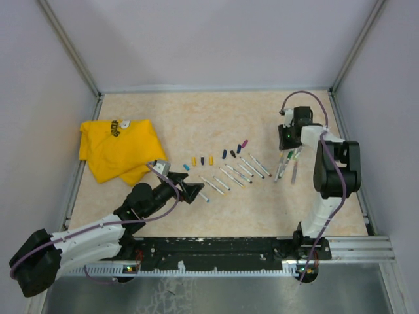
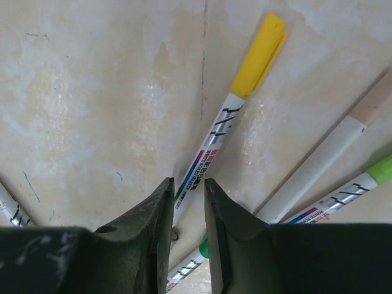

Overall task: Open the pen caps
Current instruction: Pick up the pen from the center of the board.

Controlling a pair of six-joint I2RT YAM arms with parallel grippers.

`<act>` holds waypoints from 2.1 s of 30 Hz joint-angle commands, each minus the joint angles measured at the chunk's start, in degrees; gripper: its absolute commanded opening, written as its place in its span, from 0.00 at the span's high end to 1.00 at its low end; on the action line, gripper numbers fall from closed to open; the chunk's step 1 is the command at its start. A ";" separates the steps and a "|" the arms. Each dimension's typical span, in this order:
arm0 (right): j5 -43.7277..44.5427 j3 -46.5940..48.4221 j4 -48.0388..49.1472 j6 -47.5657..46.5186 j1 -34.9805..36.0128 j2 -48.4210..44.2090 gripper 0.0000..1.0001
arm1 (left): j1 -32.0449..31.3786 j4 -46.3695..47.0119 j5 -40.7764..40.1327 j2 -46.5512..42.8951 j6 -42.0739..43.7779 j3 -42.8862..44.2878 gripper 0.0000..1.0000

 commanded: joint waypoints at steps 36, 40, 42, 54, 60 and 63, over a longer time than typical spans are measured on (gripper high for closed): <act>5.22 2.21 0.97 -4.62 2.55 -1.66 1.00 | 0.22 3.08 3.22 0.95 -2.11 0.70 0.00; 3.75 0.61 2.65 -4.46 2.47 -5.09 1.00 | 0.22 5.18 4.68 2.39 -3.26 0.79 0.00; 2.61 0.09 3.05 -4.31 2.46 -6.36 1.00 | 0.26 6.41 5.39 3.11 -3.94 0.81 0.00; -8.54 -1.84 2.79 -3.07 2.50 -12.64 1.00 | 9.09 19.97 18.72 10.08 -12.95 -1.34 0.00; -18.21 -2.82 2.24 -2.02 3.32 -15.62 1.00 | 17.02 30.24 26.82 16.15 -19.44 -2.08 0.00; -21.64 -3.10 2.06 -1.46 4.75 -17.09 1.00 | 18.42 33.05 27.96 19.48 -20.59 -0.86 0.00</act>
